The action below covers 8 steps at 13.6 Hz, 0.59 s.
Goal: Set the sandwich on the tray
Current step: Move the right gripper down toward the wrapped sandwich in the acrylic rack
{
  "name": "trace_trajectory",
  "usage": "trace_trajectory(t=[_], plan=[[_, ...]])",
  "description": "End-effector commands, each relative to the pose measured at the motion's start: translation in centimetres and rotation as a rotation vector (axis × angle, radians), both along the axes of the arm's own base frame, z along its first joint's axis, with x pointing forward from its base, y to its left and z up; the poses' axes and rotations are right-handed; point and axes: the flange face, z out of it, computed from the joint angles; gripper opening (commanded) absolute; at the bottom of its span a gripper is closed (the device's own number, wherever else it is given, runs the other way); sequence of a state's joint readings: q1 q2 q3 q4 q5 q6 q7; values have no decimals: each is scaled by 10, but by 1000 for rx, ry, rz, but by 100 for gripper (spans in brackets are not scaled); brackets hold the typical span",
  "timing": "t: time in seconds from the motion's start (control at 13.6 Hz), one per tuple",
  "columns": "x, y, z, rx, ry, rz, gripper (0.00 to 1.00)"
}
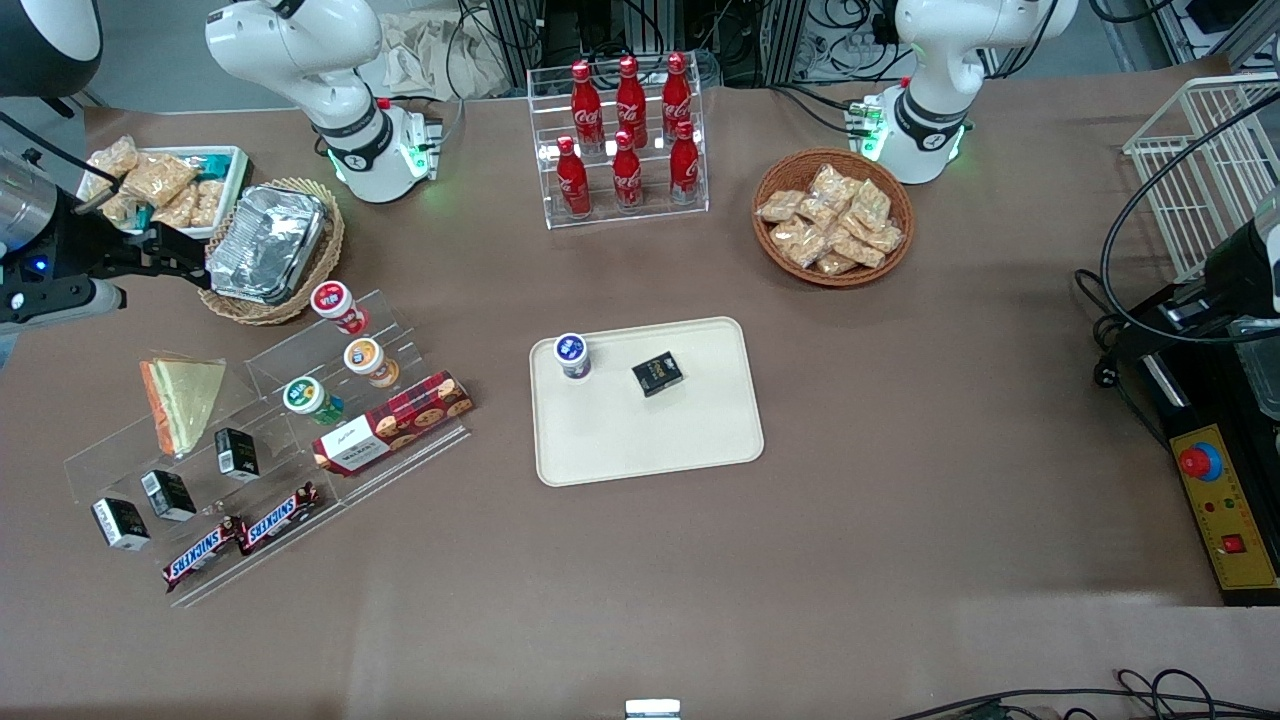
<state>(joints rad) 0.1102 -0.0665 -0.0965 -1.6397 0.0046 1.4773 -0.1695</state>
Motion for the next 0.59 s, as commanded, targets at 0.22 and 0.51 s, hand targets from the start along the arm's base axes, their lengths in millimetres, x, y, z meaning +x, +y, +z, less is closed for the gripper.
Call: trace_trajectory(t=[0.22, 0.51], plan=[[-1, -13, 7, 26, -10, -31, 100], [0, -57, 7, 29, -35, -89, 100]])
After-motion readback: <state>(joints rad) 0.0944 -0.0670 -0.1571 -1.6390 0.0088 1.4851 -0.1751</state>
